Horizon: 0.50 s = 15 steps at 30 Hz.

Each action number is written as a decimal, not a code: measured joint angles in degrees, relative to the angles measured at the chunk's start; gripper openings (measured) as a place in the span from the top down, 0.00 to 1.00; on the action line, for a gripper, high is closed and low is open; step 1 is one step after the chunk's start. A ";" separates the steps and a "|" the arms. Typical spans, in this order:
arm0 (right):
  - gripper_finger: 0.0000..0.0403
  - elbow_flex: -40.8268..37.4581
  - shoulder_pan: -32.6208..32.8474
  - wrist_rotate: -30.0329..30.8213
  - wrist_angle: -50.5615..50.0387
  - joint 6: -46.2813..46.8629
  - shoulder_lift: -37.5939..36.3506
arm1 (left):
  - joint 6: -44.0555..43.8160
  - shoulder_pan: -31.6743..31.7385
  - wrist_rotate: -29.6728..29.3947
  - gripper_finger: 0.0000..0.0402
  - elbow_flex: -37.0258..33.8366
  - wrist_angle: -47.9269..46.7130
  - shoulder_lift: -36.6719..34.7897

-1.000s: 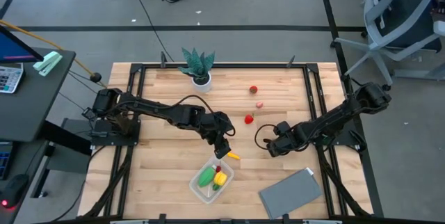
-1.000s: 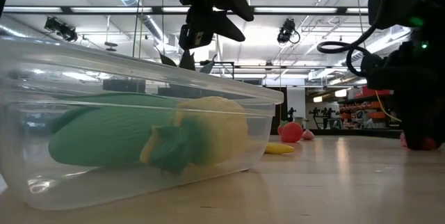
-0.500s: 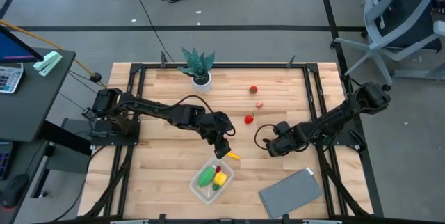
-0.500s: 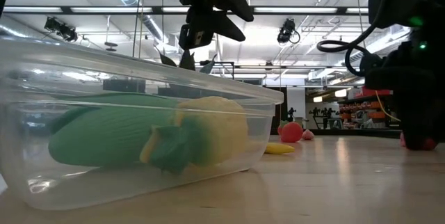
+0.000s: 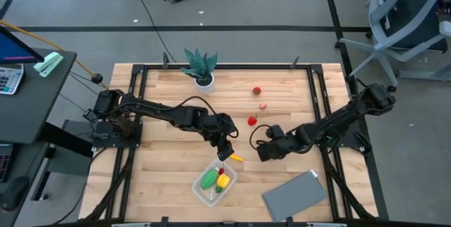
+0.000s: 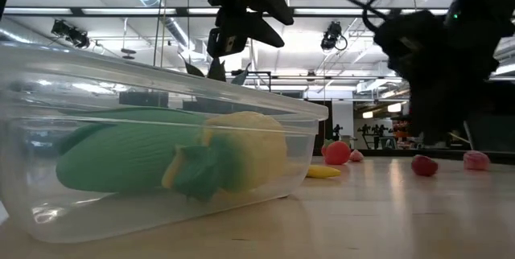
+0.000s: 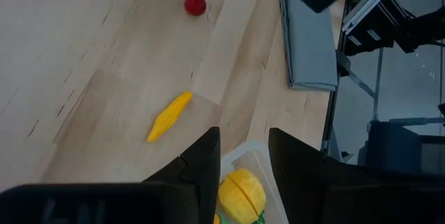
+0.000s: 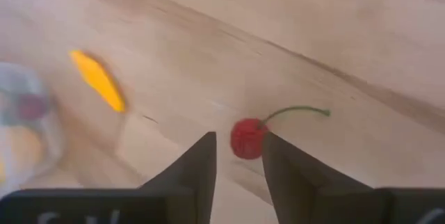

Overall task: Pick and placing Produce into tupperware
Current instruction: Put the red cherry into the transparent bin

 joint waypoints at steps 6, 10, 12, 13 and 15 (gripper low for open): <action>0.72 0.65 -0.02 -1.78 -0.55 -6.83 -0.02 | -0.01 0.00 0.01 0.67 0.00 0.00 0.00; 0.68 0.65 0.00 -3.70 -0.76 -7.68 -0.02 | 0.00 -0.09 0.01 0.67 0.00 0.00 0.00; 0.65 0.65 0.00 -3.78 -0.81 -7.69 -0.02 | 0.02 -0.11 0.00 0.68 0.00 0.00 0.00; 0.63 0.65 0.00 -3.84 -0.81 -7.83 -0.02 | 0.02 -0.09 0.00 0.68 0.00 0.00 0.00; 0.60 0.65 -0.01 -3.84 -1.16 -8.45 0.01 | 0.01 -0.09 0.00 0.68 0.00 0.00 0.00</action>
